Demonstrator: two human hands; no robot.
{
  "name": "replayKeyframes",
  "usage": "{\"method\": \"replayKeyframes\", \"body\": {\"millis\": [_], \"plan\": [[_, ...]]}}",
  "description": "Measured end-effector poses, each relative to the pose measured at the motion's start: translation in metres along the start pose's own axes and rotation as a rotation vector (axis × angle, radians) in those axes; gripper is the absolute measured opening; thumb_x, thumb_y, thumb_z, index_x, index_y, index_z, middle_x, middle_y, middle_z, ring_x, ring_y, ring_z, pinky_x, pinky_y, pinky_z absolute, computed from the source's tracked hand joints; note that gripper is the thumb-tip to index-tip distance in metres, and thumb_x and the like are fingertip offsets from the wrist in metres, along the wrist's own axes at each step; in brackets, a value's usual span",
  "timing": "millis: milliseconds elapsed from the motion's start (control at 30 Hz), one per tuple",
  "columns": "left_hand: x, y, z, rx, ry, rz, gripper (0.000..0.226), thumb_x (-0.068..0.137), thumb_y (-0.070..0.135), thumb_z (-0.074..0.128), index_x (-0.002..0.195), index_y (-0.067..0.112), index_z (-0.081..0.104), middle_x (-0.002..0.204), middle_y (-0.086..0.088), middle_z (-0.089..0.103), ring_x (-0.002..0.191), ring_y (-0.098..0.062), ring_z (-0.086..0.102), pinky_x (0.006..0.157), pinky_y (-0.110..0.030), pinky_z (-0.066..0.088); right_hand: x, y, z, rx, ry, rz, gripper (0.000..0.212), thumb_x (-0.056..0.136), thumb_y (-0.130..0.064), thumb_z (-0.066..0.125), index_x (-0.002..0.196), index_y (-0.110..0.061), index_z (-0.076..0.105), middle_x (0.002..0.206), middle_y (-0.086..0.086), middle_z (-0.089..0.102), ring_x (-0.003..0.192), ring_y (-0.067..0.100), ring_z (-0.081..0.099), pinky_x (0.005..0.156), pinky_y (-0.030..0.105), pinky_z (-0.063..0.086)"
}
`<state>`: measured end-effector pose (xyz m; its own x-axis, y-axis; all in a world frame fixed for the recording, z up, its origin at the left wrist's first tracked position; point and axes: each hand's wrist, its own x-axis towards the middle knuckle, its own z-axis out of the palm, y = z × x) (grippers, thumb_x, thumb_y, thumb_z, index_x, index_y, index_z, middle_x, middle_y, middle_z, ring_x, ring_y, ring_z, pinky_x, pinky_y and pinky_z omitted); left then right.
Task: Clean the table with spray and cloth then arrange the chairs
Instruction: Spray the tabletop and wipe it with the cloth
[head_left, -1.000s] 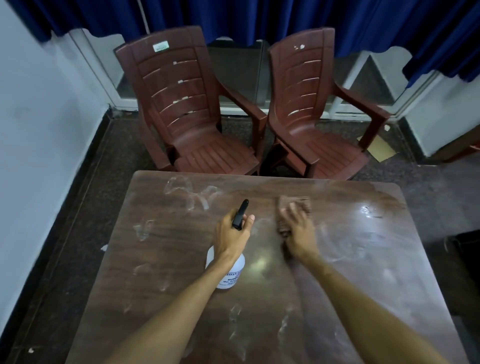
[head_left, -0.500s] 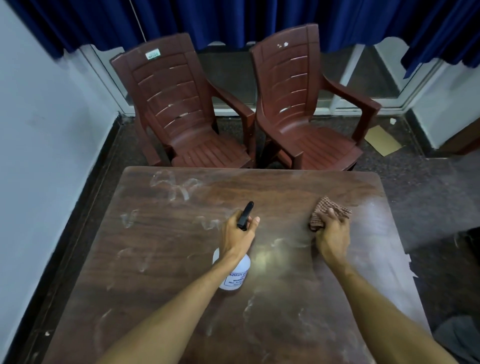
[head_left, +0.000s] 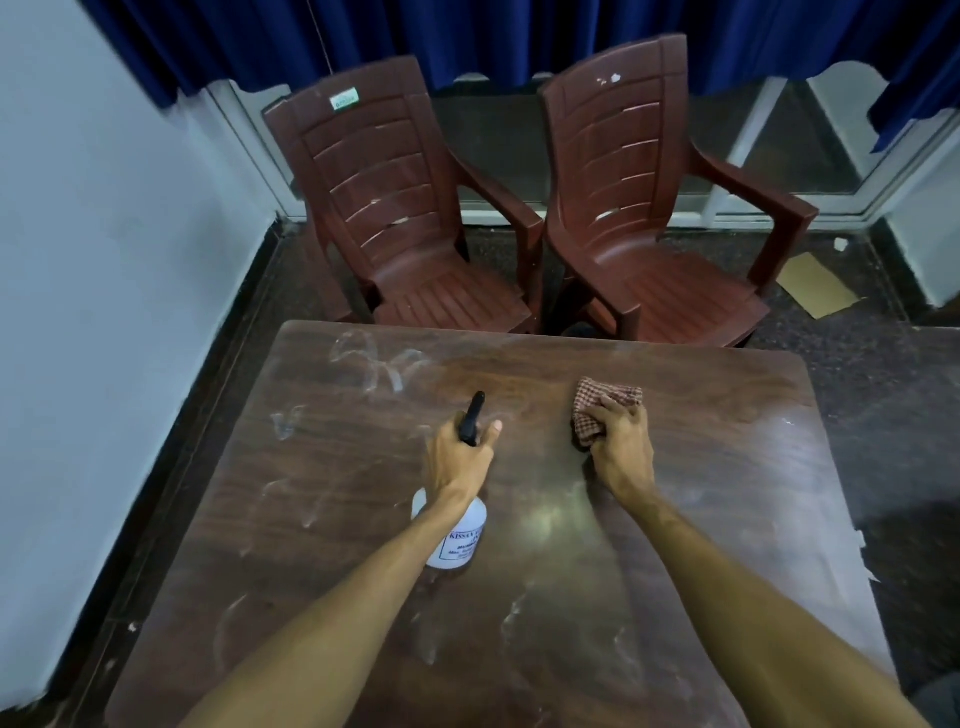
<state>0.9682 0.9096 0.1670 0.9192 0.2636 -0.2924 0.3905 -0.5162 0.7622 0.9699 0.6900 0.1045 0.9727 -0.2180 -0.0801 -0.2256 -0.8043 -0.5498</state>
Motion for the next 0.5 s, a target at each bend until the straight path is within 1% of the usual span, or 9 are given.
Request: {"method": "replayKeyframes", "body": {"millis": [67, 100, 167, 233, 267, 367, 400, 433, 500], "plan": [[0.013, -0.008, -0.019, 0.012, 0.037, -0.009, 0.038, 0.09, 0.039, 0.073, 0.066, 0.013, 0.059, 0.055, -0.002, 0.056, 0.058, -0.026, 0.06, 0.054, -0.031, 0.041, 0.004, -0.021, 0.021, -0.067, -0.048, -0.099, 0.059, 0.066, 0.008, 0.055, 0.121, -0.01, 0.067, 0.149, 0.016, 0.046, 0.131, 0.041, 0.038, 0.105, 0.049, 0.04], [0.019, -0.012, -0.029, 0.017, 0.055, -0.023, 0.041, 0.091, 0.038, 0.072, 0.062, 0.015, 0.055, 0.053, -0.002, 0.054, 0.056, -0.027, 0.058, 0.053, -0.031, 0.04, 0.007, -0.032, 0.031, -0.083, -0.063, -0.097, 0.059, 0.067, 0.008, 0.055, 0.123, -0.009, 0.062, 0.154, 0.017, 0.037, 0.135, 0.042, 0.033, 0.106, 0.052, 0.036], [0.035, -0.025, -0.052, 0.006, 0.093, -0.047, 0.042, 0.091, 0.038, 0.073, 0.06, 0.016, 0.055, 0.053, -0.003, 0.055, 0.055, -0.026, 0.058, 0.053, -0.03, 0.042, 0.015, -0.059, 0.05, -0.099, -0.078, 0.014, 0.059, 0.072, 0.006, 0.054, 0.129, -0.009, 0.051, 0.161, 0.017, 0.022, 0.141, 0.042, 0.023, 0.107, 0.058, 0.031], [0.049, -0.037, -0.073, -0.026, 0.107, -0.04, 0.037, 0.089, 0.039, 0.076, 0.066, 0.013, 0.061, 0.058, -0.004, 0.062, 0.058, -0.023, 0.062, 0.056, -0.03, 0.045, 0.02, -0.088, 0.067, -0.117, -0.118, 0.083, 0.062, 0.076, 0.0, 0.054, 0.136, -0.009, 0.044, 0.163, 0.016, 0.015, 0.145, 0.04, 0.018, 0.112, 0.058, 0.027], [0.058, -0.044, -0.086, -0.047, 0.108, -0.035, 0.035, 0.087, 0.04, 0.077, 0.069, 0.012, 0.063, 0.06, -0.003, 0.064, 0.059, -0.022, 0.064, 0.058, -0.03, 0.047, 0.021, -0.107, 0.08, -0.13, -0.16, 0.023, 0.064, 0.079, -0.005, 0.052, 0.141, -0.01, 0.041, 0.164, 0.013, 0.013, 0.147, 0.038, 0.016, 0.114, 0.056, 0.025], [0.089, -0.071, -0.128, -0.065, 0.119, -0.037, 0.032, 0.087, 0.041, 0.077, 0.071, 0.017, 0.064, 0.065, -0.004, 0.067, 0.064, -0.019, 0.065, 0.065, -0.034, 0.052, 0.025, -0.16, 0.12, -0.169, -0.283, -0.355, 0.074, 0.078, -0.029, 0.027, 0.15, -0.012, 0.035, 0.165, 0.007, 0.018, 0.15, 0.03, 0.018, 0.114, 0.051, 0.026], [0.095, -0.076, -0.14, -0.065, 0.125, -0.034, 0.031, 0.088, 0.041, 0.076, 0.07, 0.019, 0.062, 0.066, -0.004, 0.066, 0.065, -0.019, 0.064, 0.066, -0.035, 0.052, 0.034, -0.168, 0.125, -0.154, -0.279, -0.365, 0.074, 0.08, -0.028, 0.026, 0.152, -0.015, 0.034, 0.164, 0.005, 0.02, 0.15, 0.028, 0.02, 0.112, 0.05, 0.026], [0.104, -0.082, -0.153, -0.066, 0.131, -0.036, 0.031, 0.089, 0.042, 0.075, 0.07, 0.021, 0.061, 0.068, -0.005, 0.066, 0.066, -0.019, 0.065, 0.066, -0.035, 0.051, 0.049, -0.176, 0.132, -0.14, -0.245, -0.267, 0.069, 0.084, -0.022, 0.031, 0.153, -0.019, 0.032, 0.165, 0.004, 0.019, 0.15, 0.028, 0.019, 0.111, 0.051, 0.024], [0.121, -0.097, -0.179, -0.068, 0.14, -0.038, 0.031, 0.089, 0.042, 0.075, 0.071, 0.02, 0.061, 0.07, -0.004, 0.065, 0.068, -0.021, 0.065, 0.065, -0.034, 0.049, 0.072, -0.201, 0.147, -0.142, -0.147, 0.015, 0.069, 0.088, -0.013, 0.047, 0.153, -0.029, 0.031, 0.166, 0.003, 0.013, 0.15, 0.032, 0.013, 0.113, 0.055, 0.019]]}}
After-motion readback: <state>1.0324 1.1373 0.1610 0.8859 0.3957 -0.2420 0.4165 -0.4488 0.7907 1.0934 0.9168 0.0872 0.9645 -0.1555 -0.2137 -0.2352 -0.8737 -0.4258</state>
